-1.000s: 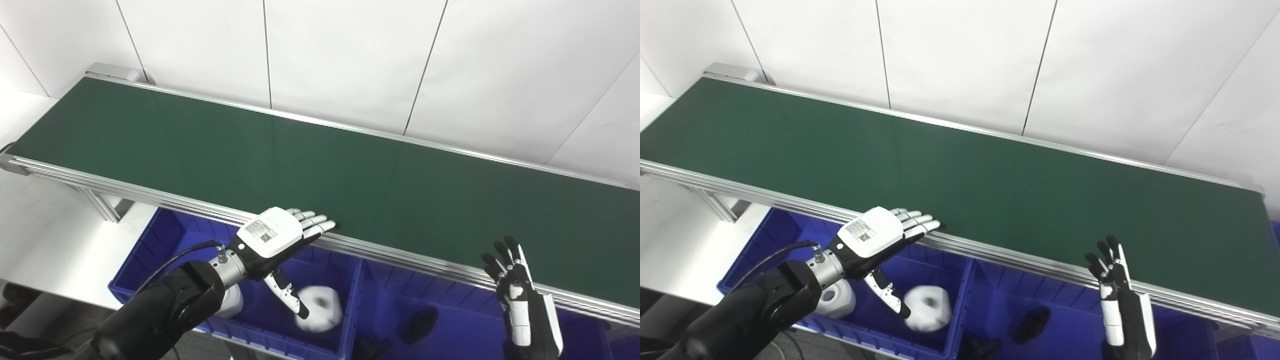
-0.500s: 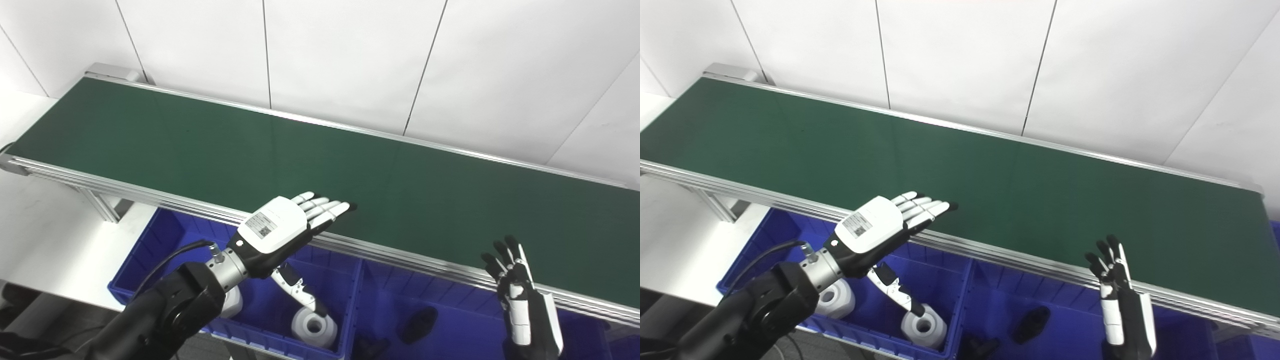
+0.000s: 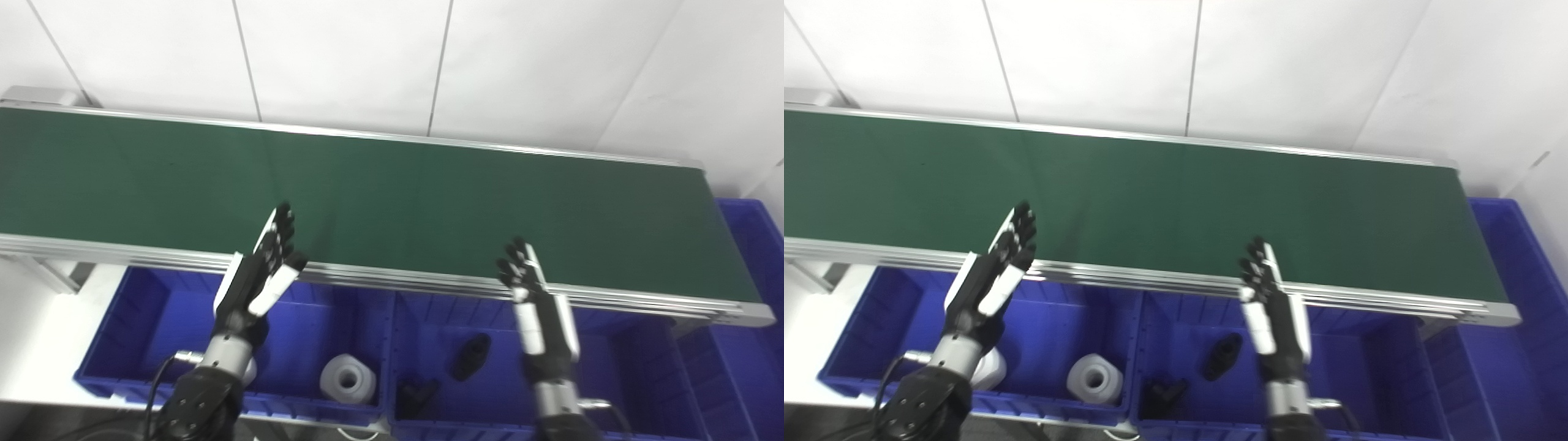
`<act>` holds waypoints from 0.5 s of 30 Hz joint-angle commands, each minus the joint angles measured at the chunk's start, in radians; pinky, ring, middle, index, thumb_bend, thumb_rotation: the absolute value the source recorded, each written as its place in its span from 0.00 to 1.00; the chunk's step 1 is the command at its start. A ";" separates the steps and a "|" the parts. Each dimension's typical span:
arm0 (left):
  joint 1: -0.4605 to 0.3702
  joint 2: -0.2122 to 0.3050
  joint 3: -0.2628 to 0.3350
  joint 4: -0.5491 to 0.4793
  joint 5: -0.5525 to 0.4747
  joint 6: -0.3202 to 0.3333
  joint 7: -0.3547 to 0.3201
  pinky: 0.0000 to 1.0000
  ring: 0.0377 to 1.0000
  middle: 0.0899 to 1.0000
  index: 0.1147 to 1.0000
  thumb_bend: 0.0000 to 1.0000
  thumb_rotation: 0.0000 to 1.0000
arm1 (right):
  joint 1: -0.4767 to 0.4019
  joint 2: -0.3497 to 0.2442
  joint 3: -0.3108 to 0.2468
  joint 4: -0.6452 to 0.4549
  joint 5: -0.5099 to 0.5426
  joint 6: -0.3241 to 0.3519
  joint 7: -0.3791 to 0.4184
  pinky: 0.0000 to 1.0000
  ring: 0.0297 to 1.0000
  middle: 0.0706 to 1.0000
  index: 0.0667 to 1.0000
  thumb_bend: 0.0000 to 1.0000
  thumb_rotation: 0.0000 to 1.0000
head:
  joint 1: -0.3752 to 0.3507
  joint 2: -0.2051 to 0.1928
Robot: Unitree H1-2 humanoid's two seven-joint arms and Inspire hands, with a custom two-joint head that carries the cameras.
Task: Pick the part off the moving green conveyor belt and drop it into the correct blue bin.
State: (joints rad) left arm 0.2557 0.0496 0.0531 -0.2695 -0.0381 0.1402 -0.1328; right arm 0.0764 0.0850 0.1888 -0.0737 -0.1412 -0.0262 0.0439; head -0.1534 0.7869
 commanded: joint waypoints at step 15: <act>-0.029 0.002 -0.088 0.093 0.099 -0.321 0.031 1.00 1.00 1.00 1.00 0.89 0.74 | 0.031 -0.018 -0.019 -0.064 -0.034 -0.006 -0.036 0.97 0.94 0.97 0.96 0.85 0.95 | 0.058 -0.027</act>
State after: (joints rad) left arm 0.2309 0.0507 -0.0319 -0.1362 0.0431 -0.1403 -0.1165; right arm 0.1133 0.0681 0.1720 -0.0977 -0.1789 -0.0257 0.0029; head -0.0969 0.7594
